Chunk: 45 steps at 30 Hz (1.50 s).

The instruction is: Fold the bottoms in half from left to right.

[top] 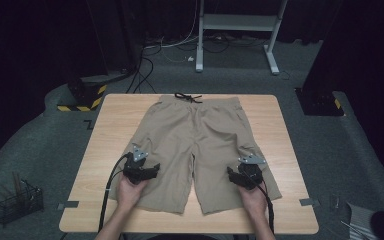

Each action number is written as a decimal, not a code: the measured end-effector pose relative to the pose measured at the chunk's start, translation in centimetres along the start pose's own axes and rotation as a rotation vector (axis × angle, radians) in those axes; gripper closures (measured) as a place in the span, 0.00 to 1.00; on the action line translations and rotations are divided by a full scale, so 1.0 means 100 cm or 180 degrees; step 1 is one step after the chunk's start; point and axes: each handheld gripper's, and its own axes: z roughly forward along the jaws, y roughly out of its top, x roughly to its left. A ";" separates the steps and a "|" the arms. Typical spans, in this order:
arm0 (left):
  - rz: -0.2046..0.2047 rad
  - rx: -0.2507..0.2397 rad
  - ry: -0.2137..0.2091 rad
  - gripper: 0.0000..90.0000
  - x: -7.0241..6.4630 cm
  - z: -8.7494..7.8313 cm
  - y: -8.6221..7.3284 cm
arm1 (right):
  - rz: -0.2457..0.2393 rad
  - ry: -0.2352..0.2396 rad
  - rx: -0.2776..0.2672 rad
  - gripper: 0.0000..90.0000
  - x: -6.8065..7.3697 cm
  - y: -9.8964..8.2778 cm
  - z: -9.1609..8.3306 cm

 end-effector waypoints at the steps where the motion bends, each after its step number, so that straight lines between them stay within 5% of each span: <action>1: 0.0000 -0.0001 0.0000 0.30 0.000 0.000 0.000 | 0.0000 0.0000 0.0000 0.42 0.000 0.000 0.000; 18: -0.0039 0.0004 0.0011 0.30 0.000 0.000 0.000 | 0.0016 0.0032 0.0111 0.41 -0.001 0.003 -0.001; 27: -0.0236 -0.0138 -0.0064 0.39 0.010 -0.001 0.016 | -0.0010 0.0063 -0.0037 0.44 -0.004 0.019 -0.008; 33: -0.0204 -0.0066 -0.0092 0.37 0.015 0.003 0.031 | -0.0003 0.0104 -0.0110 0.44 -0.003 0.037 -0.002; 37: -0.0378 -0.0180 -0.0113 0.38 0.022 0.009 0.033 | 0.0050 0.0146 -0.0067 0.45 -0.003 0.046 0.008; 41: -0.0294 0.0012 -0.0011 0.38 0.024 0.022 0.038 | 0.0160 0.0126 -0.0092 0.47 -0.006 0.050 0.019; 45: -0.0296 -0.0005 0.0004 0.38 0.024 0.027 0.047 | 0.0144 0.0060 -0.0033 0.48 -0.005 0.055 0.029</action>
